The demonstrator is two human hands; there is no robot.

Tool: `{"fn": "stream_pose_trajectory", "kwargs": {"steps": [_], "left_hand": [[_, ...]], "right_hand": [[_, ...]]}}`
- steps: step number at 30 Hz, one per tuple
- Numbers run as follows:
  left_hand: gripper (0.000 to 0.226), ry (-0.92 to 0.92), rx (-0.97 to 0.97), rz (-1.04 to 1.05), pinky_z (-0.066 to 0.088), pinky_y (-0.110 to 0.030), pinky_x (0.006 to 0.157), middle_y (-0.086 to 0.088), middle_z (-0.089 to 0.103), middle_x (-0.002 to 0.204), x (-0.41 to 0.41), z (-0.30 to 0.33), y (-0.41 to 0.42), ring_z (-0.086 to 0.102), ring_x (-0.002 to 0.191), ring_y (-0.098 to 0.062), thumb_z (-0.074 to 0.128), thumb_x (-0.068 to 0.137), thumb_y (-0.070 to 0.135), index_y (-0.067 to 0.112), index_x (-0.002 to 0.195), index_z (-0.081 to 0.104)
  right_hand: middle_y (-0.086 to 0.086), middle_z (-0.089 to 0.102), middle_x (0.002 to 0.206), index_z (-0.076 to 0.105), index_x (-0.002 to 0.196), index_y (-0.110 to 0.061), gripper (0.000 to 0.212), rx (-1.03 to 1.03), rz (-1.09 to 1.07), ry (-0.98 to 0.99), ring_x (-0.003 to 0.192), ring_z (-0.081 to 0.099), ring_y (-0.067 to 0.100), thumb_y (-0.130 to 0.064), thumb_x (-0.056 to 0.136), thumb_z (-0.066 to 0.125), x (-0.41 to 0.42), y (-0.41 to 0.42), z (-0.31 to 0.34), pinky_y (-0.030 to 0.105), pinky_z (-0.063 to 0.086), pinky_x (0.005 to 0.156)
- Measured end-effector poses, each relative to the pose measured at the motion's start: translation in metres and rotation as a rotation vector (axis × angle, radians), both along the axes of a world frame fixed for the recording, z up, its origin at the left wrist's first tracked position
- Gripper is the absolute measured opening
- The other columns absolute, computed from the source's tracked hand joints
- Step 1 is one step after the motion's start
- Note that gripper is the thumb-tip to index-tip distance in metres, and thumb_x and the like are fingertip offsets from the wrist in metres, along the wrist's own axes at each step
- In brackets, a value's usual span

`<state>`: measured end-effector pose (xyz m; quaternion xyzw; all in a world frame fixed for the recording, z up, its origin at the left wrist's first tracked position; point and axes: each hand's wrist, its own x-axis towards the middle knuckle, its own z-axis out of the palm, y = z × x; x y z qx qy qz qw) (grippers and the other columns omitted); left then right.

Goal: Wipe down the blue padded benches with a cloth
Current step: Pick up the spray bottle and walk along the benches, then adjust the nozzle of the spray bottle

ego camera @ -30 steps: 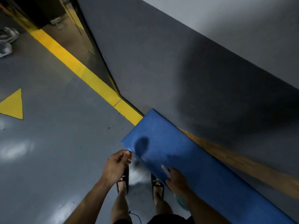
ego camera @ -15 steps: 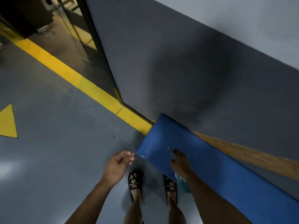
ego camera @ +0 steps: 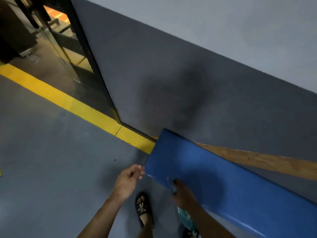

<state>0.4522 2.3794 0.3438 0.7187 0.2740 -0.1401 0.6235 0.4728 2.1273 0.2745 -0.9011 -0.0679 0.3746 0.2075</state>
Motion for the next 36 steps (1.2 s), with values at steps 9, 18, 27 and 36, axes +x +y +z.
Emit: {"fn": "stream_pose_trajectory", "kwargs": {"steps": [9, 18, 27, 36], "left_hand": [[0.025, -0.113, -0.072, -0.284, 0.049, -0.013, 0.063, 0.009, 0.073, 0.072, 0.044, 0.059, -0.149, 0.067, 0.073, -0.011, 0.049, 0.102, 0.013, 0.019, 0.085, 0.068], [0.026, -0.291, -0.035, -0.785, 0.048, -0.018, 0.069, 0.003, 0.074, 0.085, -0.012, 0.125, -0.423, 0.066, 0.074, -0.006, 0.047, 0.104, 0.022, 0.018, 0.092, 0.07], [0.025, -0.41, -0.067, -1.091, 0.05, -0.022, 0.067, 0.006, 0.075, 0.089, -0.138, 0.188, -0.686, 0.069, 0.078, -0.011, 0.047, 0.104, 0.025, 0.022, 0.096, 0.07], [0.017, -0.545, -0.207, -1.435, 0.051, -0.02, 0.073, 0.002, 0.074, 0.091, -0.185, 0.231, -0.924, 0.068, 0.081, -0.014, 0.053, 0.101, 0.025, 0.019, 0.106, 0.069]], "right_hand": [[-0.043, 0.046, 0.122, 0.033, 0.113, -0.083, 0.091, 0.297, -0.519, -0.235, 0.118, 0.041, -0.015, -0.007, 0.066, 0.055, -0.07, -0.122, 0.052, 0.004, 0.029, 0.097], [-0.003, 0.063, 0.076, 0.066, 0.092, -0.025, 0.032, 0.501, -1.071, -0.5, 0.061, 0.055, -0.003, -0.01, 0.065, 0.06, -0.179, -0.339, 0.168, 0.019, 0.042, 0.058], [0.001, 0.064, 0.086, 0.064, 0.096, -0.036, 0.041, 0.522, -1.245, -0.73, 0.068, 0.056, 0.011, -0.003, 0.072, 0.057, -0.315, -0.558, 0.237, 0.028, 0.047, 0.063], [0.006, 0.072, 0.093, 0.073, 0.107, -0.025, 0.048, 0.718, -1.457, -0.906, 0.076, 0.068, 0.035, 0.0, 0.072, 0.052, -0.383, -0.758, 0.285, 0.045, 0.058, 0.07]]}}
